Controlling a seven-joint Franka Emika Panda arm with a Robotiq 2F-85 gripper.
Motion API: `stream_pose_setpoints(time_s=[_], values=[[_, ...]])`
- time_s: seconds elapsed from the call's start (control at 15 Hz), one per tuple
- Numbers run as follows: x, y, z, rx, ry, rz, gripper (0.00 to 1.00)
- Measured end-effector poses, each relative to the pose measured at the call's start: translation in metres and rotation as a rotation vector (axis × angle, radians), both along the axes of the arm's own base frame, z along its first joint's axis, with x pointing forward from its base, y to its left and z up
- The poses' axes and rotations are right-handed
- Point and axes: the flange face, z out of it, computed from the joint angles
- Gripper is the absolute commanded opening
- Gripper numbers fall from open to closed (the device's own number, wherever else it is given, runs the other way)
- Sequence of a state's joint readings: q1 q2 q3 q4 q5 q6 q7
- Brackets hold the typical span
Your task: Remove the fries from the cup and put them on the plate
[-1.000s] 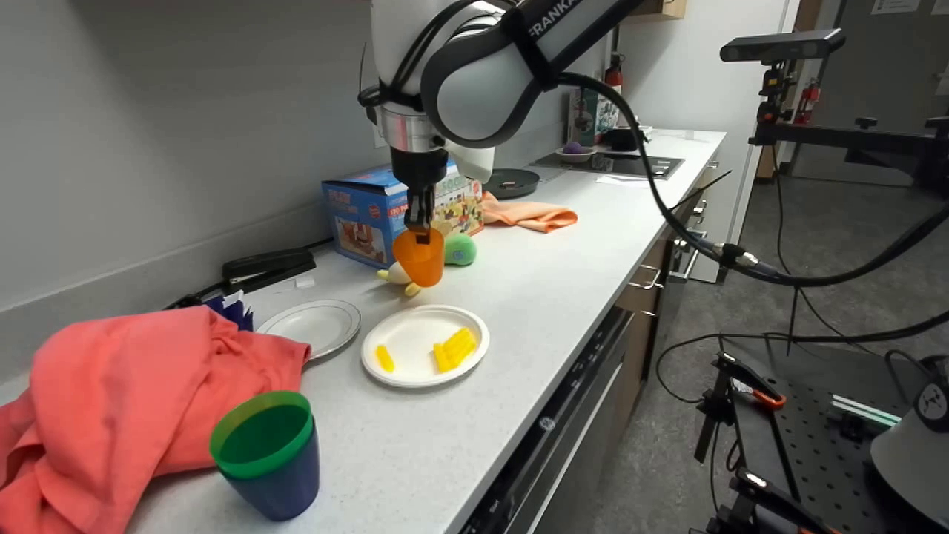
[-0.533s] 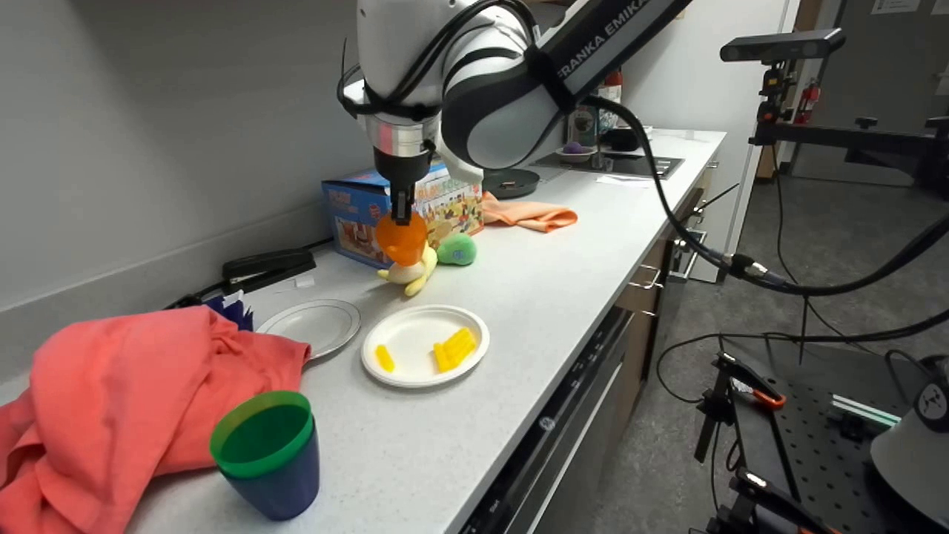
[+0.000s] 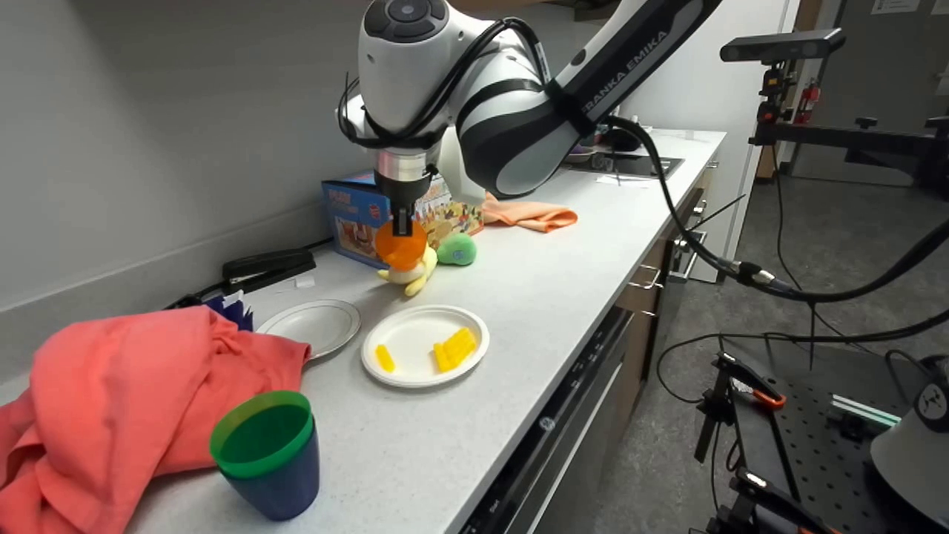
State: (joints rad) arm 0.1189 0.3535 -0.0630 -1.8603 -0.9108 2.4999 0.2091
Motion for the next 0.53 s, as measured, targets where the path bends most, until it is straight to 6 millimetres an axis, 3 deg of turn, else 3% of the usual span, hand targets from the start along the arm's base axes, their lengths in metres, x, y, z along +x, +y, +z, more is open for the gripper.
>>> stream_pose_setpoints(time_s=[0.27,0.53], values=[[-0.006,0.024,-0.005,0.104,0.066,0.015,0.01],[-0.010,0.033,0.008,0.140,0.071,0.028,0.01]])
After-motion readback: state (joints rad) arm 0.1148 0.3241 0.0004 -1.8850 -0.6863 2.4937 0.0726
